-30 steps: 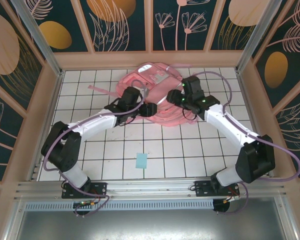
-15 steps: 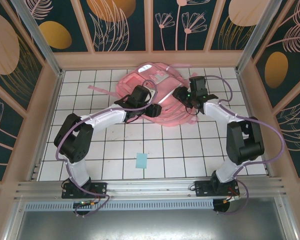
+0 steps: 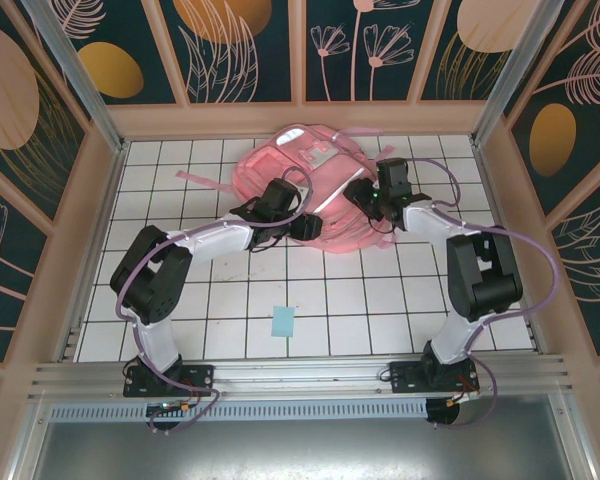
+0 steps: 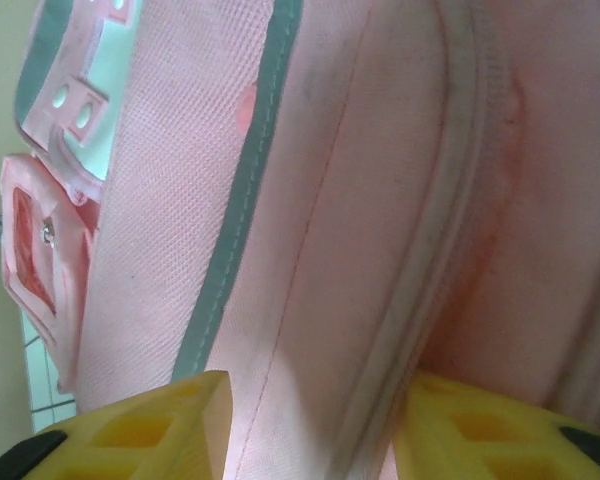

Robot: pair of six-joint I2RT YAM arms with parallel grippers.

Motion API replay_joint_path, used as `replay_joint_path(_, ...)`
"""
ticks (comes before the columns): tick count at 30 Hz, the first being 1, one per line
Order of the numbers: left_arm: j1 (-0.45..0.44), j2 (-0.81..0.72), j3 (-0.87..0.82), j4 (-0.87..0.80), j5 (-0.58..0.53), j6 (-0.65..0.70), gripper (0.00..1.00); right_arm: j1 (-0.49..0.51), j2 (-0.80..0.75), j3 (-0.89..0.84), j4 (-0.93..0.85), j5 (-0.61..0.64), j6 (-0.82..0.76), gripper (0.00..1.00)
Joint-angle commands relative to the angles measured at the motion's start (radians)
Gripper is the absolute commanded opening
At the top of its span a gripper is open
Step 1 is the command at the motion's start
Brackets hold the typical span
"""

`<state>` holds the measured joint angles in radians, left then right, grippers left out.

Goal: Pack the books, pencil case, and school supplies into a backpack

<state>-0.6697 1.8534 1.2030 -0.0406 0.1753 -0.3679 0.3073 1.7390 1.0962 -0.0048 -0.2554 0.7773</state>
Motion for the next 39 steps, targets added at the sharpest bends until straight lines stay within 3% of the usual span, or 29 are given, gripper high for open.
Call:
replay_joint_path(1, -0.006, 0.001, -0.010, -0.004, 0.043, -0.004, 0.60, 0.015, 0.043, 0.049, 0.065, -0.042, 0.013, 0.21)
replay_joint_path(3, -0.007, -0.006, -0.004, -0.013, 0.047, 0.001, 0.60, 0.015, 0.038, 0.069, 0.044, -0.037, 0.001, 0.02)
replay_joint_path(4, -0.006, -0.010, -0.001, -0.018, 0.050, 0.004, 0.60, 0.015, 0.027, 0.071, 0.042, -0.032, -0.003, 0.00)
replay_joint_path(14, -0.021, 0.010, 0.104, -0.106, 0.082, 0.091, 0.62, 0.016, -0.039, 0.176, -0.041, -0.095, -0.002, 0.00)
replay_joint_path(25, -0.041, 0.120, 0.243, -0.158, 0.086, 0.070, 0.61, 0.021, -0.038, 0.158, -0.012, -0.114, 0.028, 0.00)
replay_joint_path(27, -0.040, 0.153, 0.269, -0.189, 0.056, 0.063, 0.56, 0.023, -0.042, 0.161, -0.009, -0.121, 0.031, 0.00)
replay_joint_path(30, -0.039, 0.171, 0.276, -0.189, 0.022, 0.028, 0.37, 0.024, -0.047, 0.172, -0.016, -0.121, 0.029, 0.00)
replay_joint_path(33, -0.040, 0.165, 0.268, -0.158, 0.006, -0.007, 0.24, 0.024, -0.055, 0.173, -0.023, -0.111, 0.024, 0.00)
replay_joint_path(37, -0.041, 0.140, 0.261, -0.105, 0.061, -0.035, 0.19, 0.019, -0.053, 0.156, -0.025, -0.094, 0.018, 0.00)
replay_joint_path(39, -0.040, 0.118, 0.252, -0.064, 0.115, -0.048, 0.27, 0.014, -0.052, 0.139, -0.010, -0.097, 0.025, 0.00)
